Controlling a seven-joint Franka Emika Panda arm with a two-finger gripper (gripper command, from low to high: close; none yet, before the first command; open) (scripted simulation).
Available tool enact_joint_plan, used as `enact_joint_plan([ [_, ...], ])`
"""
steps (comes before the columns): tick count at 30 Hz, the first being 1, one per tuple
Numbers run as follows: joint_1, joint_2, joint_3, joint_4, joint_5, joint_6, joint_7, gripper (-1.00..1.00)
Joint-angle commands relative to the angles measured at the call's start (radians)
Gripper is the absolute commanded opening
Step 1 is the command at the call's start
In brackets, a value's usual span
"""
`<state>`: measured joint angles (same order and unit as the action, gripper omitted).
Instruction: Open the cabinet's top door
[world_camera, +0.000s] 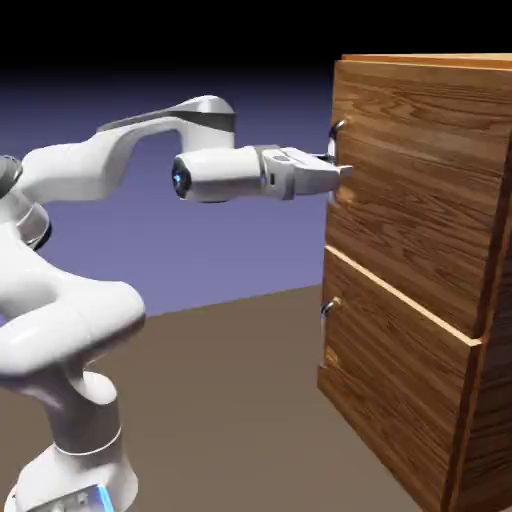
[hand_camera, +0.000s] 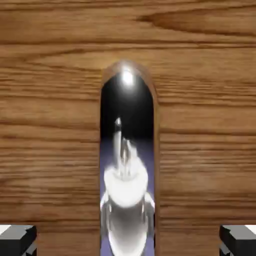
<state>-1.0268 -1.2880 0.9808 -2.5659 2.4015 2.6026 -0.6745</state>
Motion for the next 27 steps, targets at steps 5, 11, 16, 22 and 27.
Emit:
enact_joint_plan([
  [5,0.154,-0.041,-0.176,-0.171,-0.107,-0.168,-0.042,-1.00],
  [11,0.261,-0.095,-0.393,-0.309,-0.284,-0.342,-0.065,-1.00],
  [16,0.293,-0.127,-0.575,-0.376,-0.447,-0.474,-0.078,-1.00],
  [22,0.292,-0.129,-0.792,-0.411,-0.648,-0.628,-0.102,-1.00],
  [27,0.278,-0.091,-0.973,-0.406,-0.817,-0.757,-0.133,-1.00],
])
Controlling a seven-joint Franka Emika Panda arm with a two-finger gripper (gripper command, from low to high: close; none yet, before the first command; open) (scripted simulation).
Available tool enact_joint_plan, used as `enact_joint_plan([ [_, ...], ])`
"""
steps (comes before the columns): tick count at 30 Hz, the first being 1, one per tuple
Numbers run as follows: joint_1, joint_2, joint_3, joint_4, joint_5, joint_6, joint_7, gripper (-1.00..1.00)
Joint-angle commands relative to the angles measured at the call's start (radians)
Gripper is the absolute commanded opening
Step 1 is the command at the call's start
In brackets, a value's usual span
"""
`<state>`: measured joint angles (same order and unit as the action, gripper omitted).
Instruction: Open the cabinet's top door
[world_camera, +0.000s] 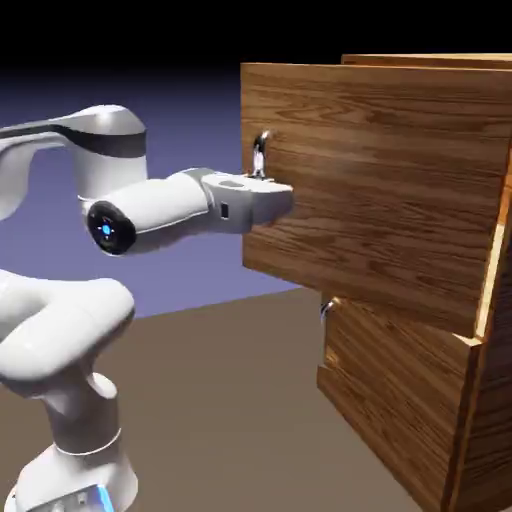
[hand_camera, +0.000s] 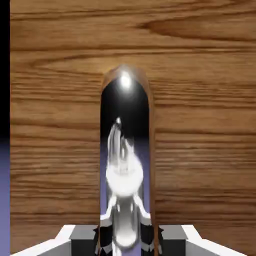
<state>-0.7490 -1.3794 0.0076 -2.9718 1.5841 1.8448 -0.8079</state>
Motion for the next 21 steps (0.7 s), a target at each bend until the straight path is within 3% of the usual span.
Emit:
enact_joint_plan([
  [1,-0.002,0.013,-0.036,0.005,-0.034,-0.025,-0.008,-1.00],
  [11,0.031,0.234,-0.399,0.143,-0.376,-0.310,-0.112,-1.00],
  [21,0.256,0.566,-0.759,0.459,-0.648,-0.644,-0.241,-1.00],
])
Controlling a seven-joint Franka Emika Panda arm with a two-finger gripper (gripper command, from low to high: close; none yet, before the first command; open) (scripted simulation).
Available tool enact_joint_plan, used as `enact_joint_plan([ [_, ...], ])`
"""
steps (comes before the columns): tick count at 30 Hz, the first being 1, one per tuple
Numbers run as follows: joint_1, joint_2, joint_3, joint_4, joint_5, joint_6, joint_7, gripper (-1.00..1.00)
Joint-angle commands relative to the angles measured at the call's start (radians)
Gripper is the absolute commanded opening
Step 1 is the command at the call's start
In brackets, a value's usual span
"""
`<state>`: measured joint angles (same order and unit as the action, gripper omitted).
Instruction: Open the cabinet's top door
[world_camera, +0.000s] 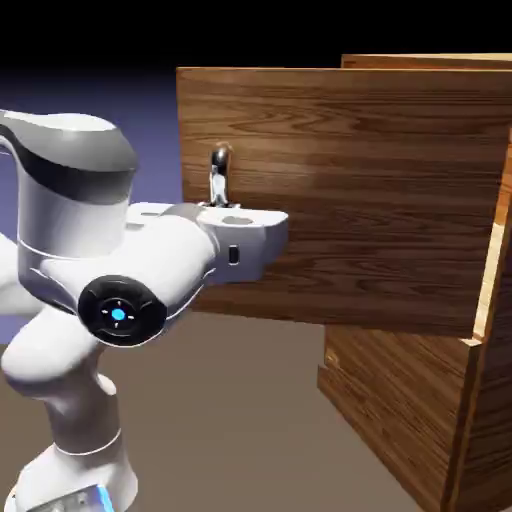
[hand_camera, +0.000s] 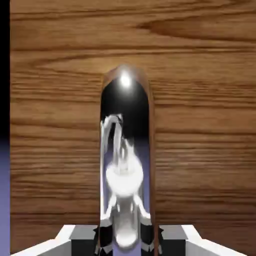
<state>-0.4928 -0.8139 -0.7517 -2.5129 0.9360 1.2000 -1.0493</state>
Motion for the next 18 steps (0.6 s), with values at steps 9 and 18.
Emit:
enact_joint_plan([
  [9,0.310,0.251,-0.321,0.314,-0.111,-0.281,-0.110,-1.00],
  [18,0.636,0.339,-0.624,0.519,-0.162,-0.430,-0.157,-1.00],
])
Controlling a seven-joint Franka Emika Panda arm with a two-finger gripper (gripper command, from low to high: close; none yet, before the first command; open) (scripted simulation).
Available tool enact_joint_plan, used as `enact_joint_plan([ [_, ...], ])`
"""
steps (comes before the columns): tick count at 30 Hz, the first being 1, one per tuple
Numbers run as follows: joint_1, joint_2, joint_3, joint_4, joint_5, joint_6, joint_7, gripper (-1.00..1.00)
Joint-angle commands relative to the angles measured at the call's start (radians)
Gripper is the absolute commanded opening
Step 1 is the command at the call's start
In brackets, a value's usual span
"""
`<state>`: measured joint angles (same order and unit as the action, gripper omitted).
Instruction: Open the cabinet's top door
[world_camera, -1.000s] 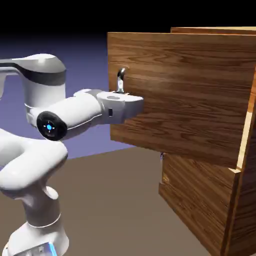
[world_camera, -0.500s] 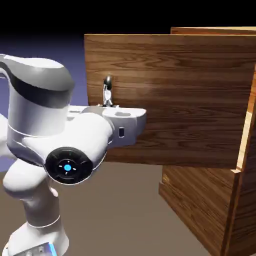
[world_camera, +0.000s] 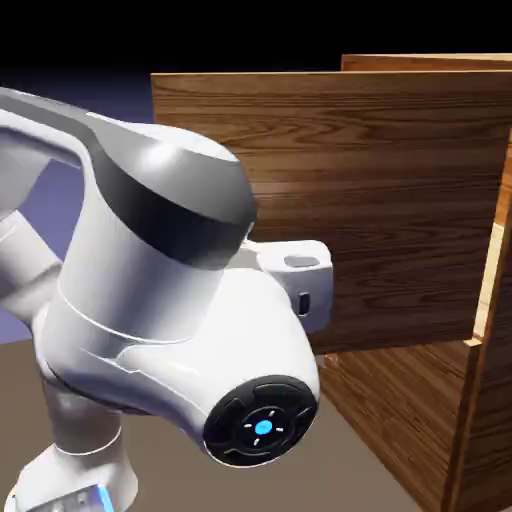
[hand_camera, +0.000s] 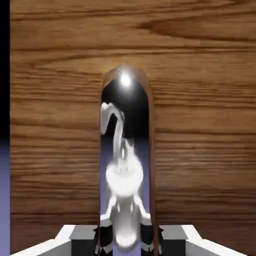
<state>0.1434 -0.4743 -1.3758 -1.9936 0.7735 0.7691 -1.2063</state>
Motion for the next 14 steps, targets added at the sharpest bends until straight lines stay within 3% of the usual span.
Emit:
enact_joint_plan([
  [1,0.036,-0.003,-0.030,0.018,-0.005,-0.007,0.003,-1.00],
  [14,0.485,-0.177,-0.322,0.288,-0.094,-0.090,0.125,-1.00],
])
